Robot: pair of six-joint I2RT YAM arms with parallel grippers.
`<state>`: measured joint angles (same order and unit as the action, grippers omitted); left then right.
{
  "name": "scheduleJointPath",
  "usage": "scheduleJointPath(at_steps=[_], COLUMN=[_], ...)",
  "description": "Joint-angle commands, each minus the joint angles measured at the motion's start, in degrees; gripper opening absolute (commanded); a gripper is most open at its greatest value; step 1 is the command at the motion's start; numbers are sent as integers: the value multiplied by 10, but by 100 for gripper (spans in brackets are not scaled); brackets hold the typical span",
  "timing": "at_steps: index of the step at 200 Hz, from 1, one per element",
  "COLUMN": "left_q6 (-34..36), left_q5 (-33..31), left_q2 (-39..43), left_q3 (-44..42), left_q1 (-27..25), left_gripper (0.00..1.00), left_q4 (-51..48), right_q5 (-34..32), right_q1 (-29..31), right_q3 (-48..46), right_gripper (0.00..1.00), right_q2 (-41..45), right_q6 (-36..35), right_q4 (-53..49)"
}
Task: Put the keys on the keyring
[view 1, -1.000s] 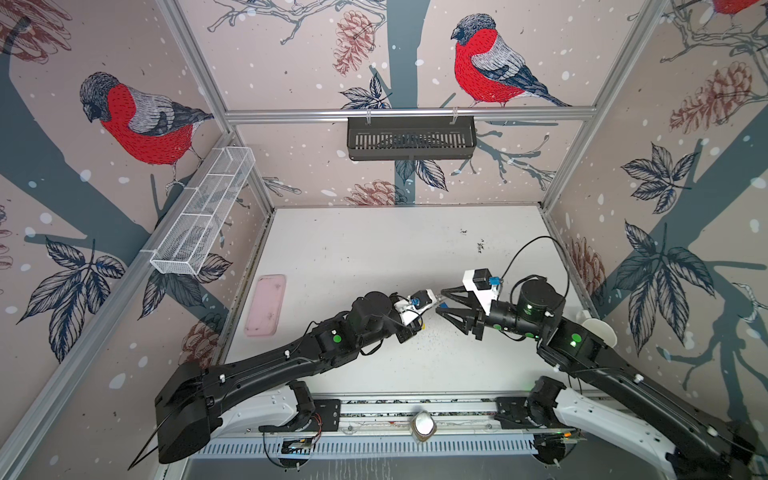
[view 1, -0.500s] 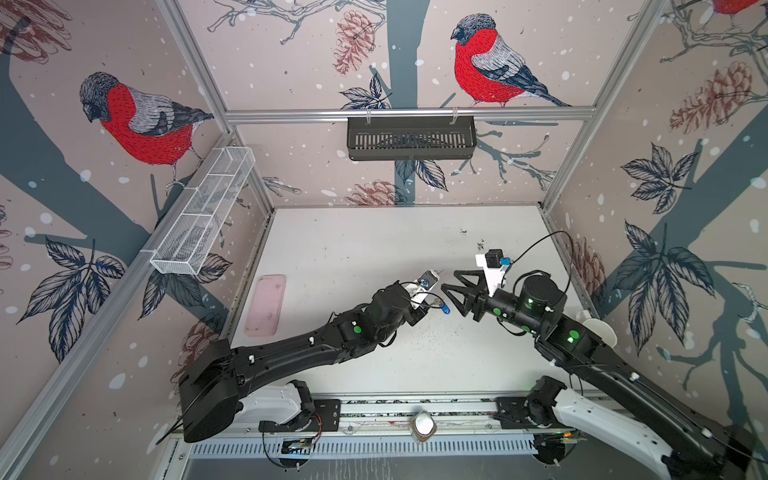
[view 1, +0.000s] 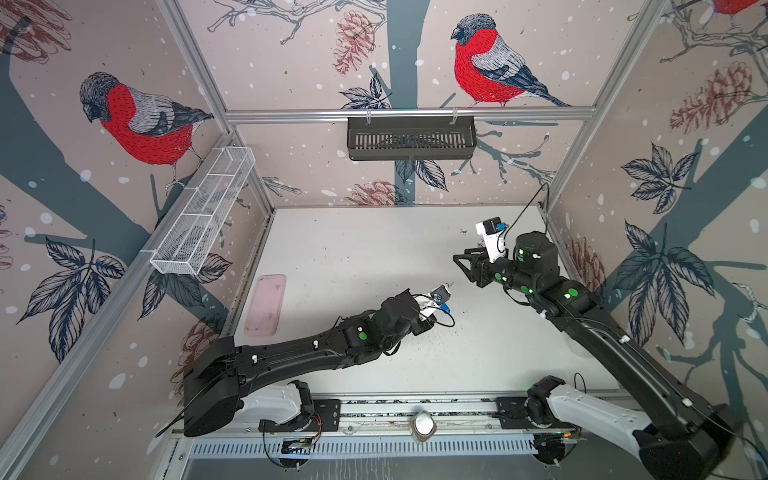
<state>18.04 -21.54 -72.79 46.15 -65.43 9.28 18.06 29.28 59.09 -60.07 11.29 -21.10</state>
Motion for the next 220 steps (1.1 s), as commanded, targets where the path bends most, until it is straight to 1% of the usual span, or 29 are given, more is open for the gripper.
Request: scheduleJointPath(at_steps=[1,13,47,96,140,170,194,220], left_q6=[52,72,114,147,148,143,135,124], left_q5=[-44,-60,-76,-87,-72,-69,-74,-82], left_q2=[-1,0,4,22,25,22,21,21], left_q3=[3,2,-5,-15,-14,-13,-15,-15], left_q1=[-4,-7,-13,-18,-19,-19,-19,-18], left_gripper=[0,0,0,0,0,0,0,0], left_q4=[-4,-1,8,23,9,6,12,17], right_q5=[40,39,65,70,69,90,117,97], right_q1=[0,0,13,39,66,84,86,84], right_q3=[18,26,29,20,25,27,18,4], right_gripper=[45,42,42,37,36,33,31,31], right_q2=[-14,-19,-23,-32,-45,-47,-30,-2], right_q6=[-51,-63,-82,-93,-104,-116,-115,-98], right_q4=[-75,-94,-109,-117,-117,-117,-107,-88])
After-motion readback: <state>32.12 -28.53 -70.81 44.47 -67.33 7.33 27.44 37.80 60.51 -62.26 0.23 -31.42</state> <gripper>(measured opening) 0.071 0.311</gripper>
